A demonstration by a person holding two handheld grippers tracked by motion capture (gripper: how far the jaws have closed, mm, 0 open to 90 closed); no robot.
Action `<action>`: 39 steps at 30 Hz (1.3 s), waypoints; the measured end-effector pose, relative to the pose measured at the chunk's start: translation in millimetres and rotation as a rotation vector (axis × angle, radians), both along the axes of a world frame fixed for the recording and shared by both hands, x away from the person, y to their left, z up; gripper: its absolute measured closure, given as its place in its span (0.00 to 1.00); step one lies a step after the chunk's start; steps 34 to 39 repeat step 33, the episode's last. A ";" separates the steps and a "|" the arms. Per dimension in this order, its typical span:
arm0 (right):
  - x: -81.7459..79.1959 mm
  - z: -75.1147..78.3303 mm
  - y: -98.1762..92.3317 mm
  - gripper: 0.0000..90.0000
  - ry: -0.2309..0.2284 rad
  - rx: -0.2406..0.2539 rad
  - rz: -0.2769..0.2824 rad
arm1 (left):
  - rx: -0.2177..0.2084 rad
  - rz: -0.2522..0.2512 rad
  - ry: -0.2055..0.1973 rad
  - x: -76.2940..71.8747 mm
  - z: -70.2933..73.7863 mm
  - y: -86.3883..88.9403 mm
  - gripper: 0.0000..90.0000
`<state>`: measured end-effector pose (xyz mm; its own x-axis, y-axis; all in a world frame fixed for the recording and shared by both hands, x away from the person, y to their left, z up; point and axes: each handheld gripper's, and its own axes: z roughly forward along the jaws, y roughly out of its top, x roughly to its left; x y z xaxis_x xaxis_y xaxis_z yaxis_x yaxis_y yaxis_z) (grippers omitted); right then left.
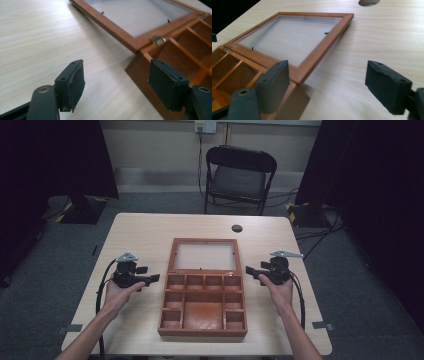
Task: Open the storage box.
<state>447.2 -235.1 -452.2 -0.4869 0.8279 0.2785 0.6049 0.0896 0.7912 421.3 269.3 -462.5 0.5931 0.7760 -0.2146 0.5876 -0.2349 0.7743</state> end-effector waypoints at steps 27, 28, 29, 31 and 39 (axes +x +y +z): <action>-63.6 -42.1 -46.1 0.17 0.056 -0.301 -0.149 | 0.244 0.207 0.000 -16.7 -36.3 30.9 0.15; -65.2 -44.6 -43.4 0.16 0.027 -0.337 -0.149 | 0.242 0.207 -0.021 -17.1 -38.5 32.2 0.12; -66.1 -47.4 -42.5 0.15 0.004 -0.325 -0.150 | 0.233 0.205 -0.030 -17.1 -39.8 32.9 0.10; -66.4 -47.7 -42.2 0.15 0.002 -0.324 -0.155 | 0.233 0.210 -0.030 -17.4 -39.9 32.3 0.10; -66.5 -47.7 -42.2 0.15 0.001 -0.323 -0.155 | 0.229 0.220 -0.028 -17.6 -40.0 31.1 0.09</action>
